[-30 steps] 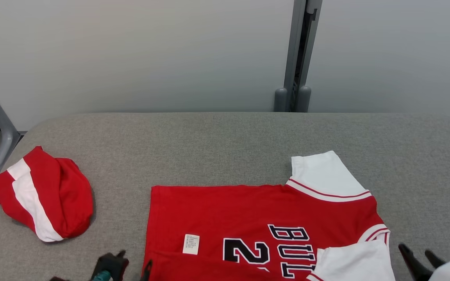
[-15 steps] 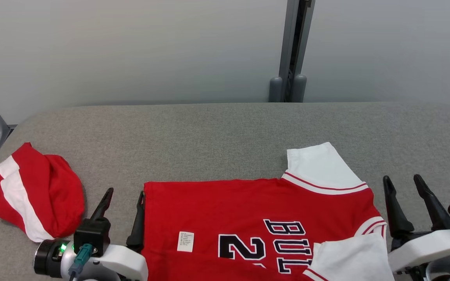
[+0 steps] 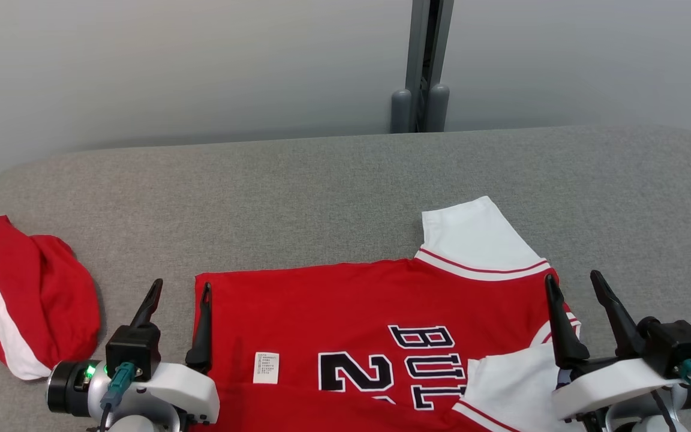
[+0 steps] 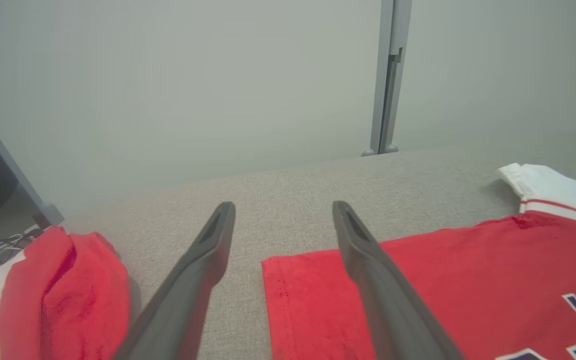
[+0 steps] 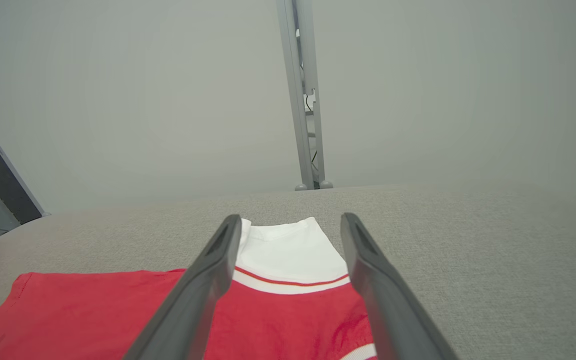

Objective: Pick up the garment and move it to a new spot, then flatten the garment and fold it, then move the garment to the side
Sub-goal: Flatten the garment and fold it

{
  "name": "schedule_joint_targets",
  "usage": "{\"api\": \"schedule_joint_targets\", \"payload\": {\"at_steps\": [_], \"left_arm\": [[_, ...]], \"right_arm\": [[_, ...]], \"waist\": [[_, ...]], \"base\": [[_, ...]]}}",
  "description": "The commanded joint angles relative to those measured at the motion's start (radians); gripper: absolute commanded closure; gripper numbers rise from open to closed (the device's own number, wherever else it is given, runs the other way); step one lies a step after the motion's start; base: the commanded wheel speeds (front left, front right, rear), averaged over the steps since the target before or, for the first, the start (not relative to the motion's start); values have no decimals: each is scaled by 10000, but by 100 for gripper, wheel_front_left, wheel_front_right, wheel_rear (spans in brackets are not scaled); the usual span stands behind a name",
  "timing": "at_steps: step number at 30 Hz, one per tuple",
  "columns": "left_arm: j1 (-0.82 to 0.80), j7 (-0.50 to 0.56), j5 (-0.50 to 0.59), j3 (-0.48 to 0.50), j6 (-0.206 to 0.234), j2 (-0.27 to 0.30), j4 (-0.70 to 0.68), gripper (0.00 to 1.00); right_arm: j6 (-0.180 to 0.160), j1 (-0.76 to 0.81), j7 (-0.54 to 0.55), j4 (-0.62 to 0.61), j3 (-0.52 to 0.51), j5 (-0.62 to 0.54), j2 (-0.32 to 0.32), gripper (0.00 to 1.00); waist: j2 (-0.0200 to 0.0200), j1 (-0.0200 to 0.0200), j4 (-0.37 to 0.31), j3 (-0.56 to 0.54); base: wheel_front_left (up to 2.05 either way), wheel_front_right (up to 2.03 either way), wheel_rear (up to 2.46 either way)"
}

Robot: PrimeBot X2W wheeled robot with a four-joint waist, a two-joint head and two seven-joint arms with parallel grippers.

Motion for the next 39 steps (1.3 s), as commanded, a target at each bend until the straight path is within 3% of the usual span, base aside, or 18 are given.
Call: {"api": "schedule_joint_targets", "payload": {"at_steps": [1, 11, 21, 39], "left_arm": [[-20, -35, 130, 110, -107, -9, 247, 0], [-1925, 291, 449, 57, -981, 152, 3644, 0], [-3341, 860, 638, -387, -1507, 89, 6111, 0], [-4312, 504, 482, -676, -2040, -335, 8159, 0]], "right_arm": [[5, -157, -108, 84, 34, 29, -5, 0], [5, -682, -259, 426, 279, 35, 127, 0], [5, -793, -99, 459, 366, 166, 152, 0], [5, -614, 116, 167, 237, 101, 151, 0]], "waist": [[-1, 0, -107, 125], [-1, 0, -786, 902], [-1, 0, -1264, 1309], [-1, 0, -1261, 1594]], "base": [[0, 0, 0], [0, 0, 0], [0, 0, 0], [0, 0, 0]]}}
